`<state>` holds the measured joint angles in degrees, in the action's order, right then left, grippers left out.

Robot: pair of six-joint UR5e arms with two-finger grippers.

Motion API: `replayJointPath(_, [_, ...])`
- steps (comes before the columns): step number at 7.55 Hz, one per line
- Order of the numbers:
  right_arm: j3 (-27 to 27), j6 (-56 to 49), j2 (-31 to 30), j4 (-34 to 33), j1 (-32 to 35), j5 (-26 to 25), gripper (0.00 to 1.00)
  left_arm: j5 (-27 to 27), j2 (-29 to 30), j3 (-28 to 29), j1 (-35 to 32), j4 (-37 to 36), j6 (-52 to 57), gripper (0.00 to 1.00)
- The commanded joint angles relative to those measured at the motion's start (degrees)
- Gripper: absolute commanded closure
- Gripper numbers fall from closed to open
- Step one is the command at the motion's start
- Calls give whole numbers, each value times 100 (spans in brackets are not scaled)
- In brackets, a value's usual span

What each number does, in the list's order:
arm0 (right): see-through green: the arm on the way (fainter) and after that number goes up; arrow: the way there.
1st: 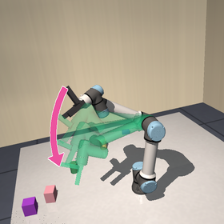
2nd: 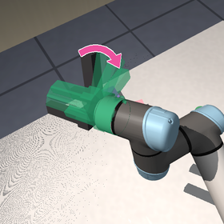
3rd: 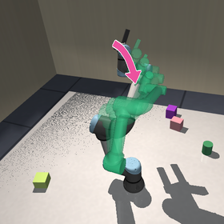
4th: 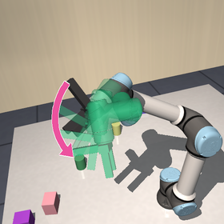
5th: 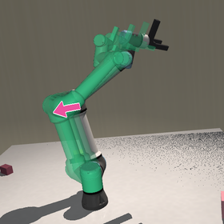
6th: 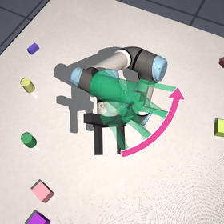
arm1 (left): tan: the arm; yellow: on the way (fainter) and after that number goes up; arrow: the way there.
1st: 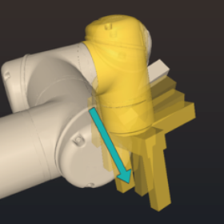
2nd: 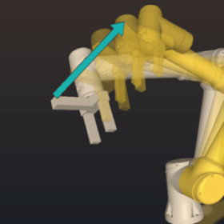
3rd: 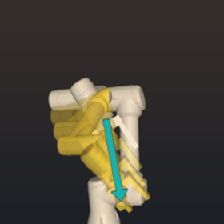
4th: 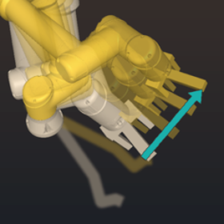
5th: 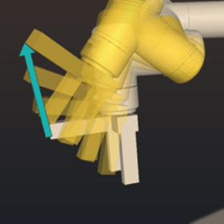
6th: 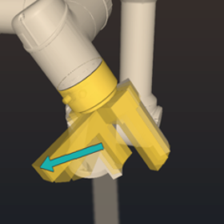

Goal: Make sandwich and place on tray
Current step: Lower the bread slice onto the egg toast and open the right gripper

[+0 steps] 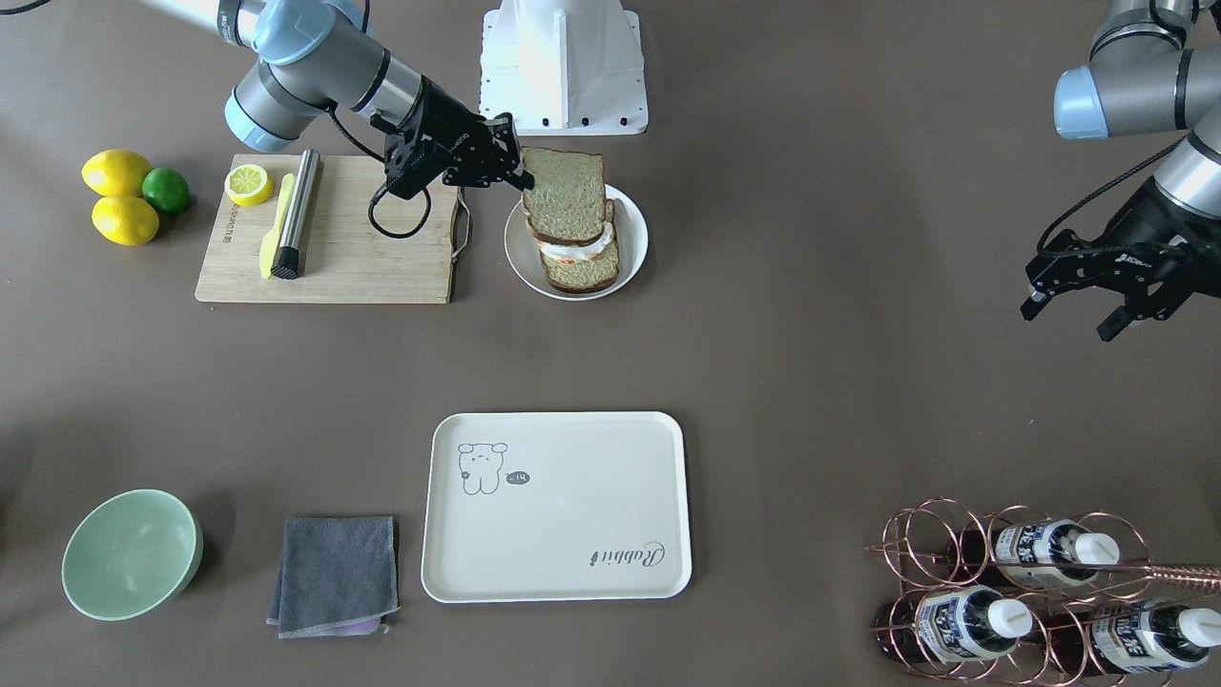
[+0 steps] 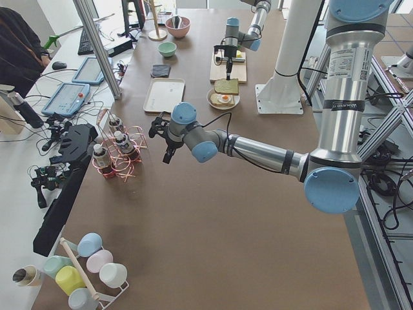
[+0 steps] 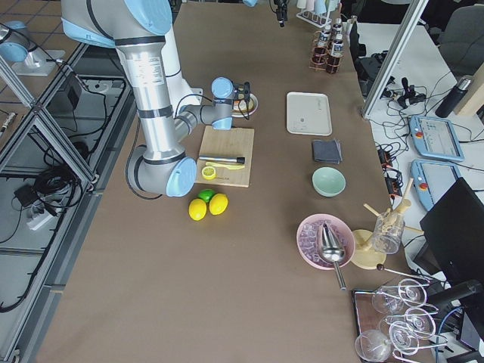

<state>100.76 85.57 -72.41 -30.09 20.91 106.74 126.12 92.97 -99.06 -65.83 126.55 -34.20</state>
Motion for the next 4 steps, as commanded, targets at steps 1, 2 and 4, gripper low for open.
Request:
replayJointPath(1, [-354,-14,322,12,149,-31,100,0,19,27,0,1,-8,3])
replayJointPath(2, [-407,38,446,-23,150,-39,100,0,19,27,0,1,-17,3])
replayJointPath(4, [-487,39,473,-23,141,-39,100,0,11,62,0,10,-8,3])
